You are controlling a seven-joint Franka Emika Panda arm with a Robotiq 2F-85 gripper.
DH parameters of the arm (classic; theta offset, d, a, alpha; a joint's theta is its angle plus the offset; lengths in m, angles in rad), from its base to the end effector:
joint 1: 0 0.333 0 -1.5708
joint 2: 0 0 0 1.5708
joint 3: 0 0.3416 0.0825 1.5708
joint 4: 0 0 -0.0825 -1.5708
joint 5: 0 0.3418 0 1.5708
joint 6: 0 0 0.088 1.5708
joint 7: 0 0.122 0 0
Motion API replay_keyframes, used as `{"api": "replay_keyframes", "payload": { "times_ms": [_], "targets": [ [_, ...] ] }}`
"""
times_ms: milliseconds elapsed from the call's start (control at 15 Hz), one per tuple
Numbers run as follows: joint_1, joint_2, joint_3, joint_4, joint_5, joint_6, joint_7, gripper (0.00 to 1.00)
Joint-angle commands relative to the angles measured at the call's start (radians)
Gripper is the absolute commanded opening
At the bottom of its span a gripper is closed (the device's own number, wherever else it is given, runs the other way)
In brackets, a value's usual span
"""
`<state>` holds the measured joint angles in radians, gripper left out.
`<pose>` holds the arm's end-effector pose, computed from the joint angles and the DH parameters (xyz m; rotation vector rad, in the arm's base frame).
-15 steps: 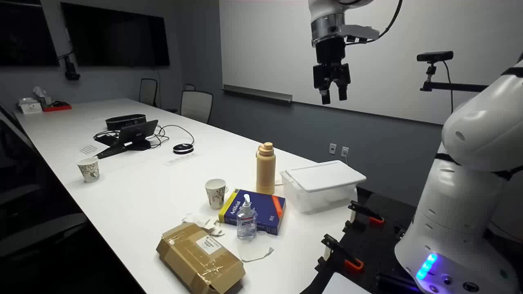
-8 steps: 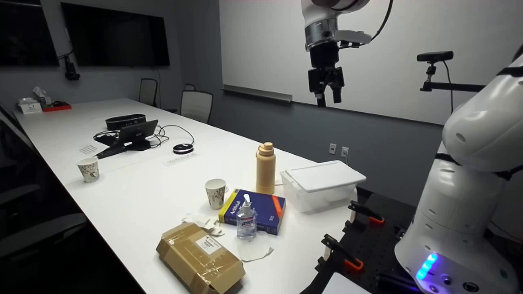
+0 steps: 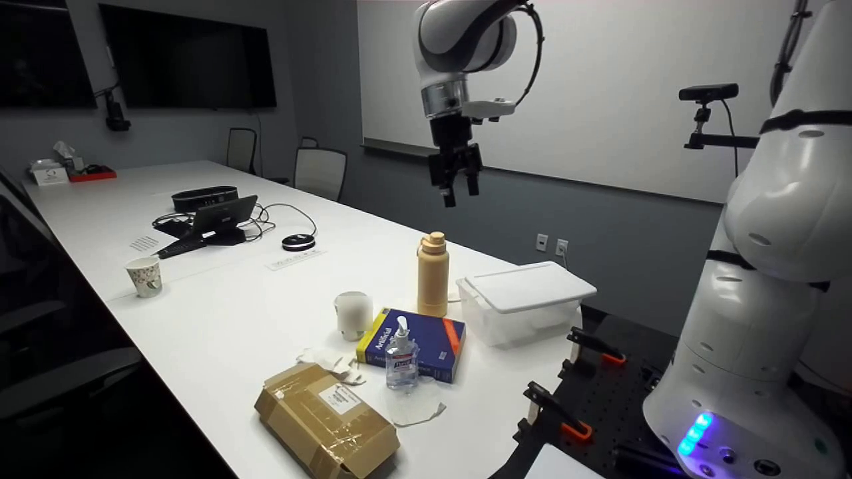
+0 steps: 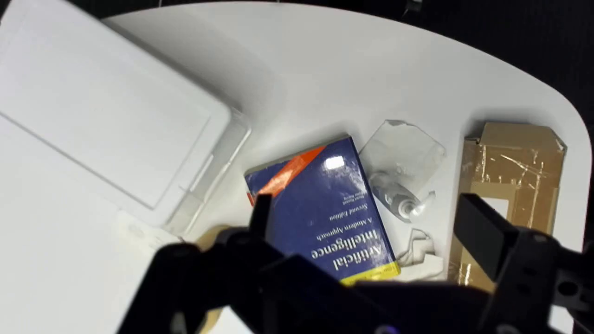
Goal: Use the paper towel to wipe the brown bottle
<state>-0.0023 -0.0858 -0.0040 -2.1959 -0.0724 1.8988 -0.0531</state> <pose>0.4491 -0.0092 0.4381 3.0628 0.1187 -0.3278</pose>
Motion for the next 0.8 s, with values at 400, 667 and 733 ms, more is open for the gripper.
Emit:
{"api": "replay_keyframes", "payload": {
  "times_ms": [400, 667, 733],
  "targets": [
    [0.084, 0.457, 0.076, 0.316, -0.010, 0.273, 0.020, 1.00],
    [0.102, 0.581, 0.079, 0.368, -0.001, 0.407, 0.019, 1.00],
    [0.105, 0.607, 0.079, 0.378, 0.002, 0.437, 0.018, 1.00]
  ]
}}
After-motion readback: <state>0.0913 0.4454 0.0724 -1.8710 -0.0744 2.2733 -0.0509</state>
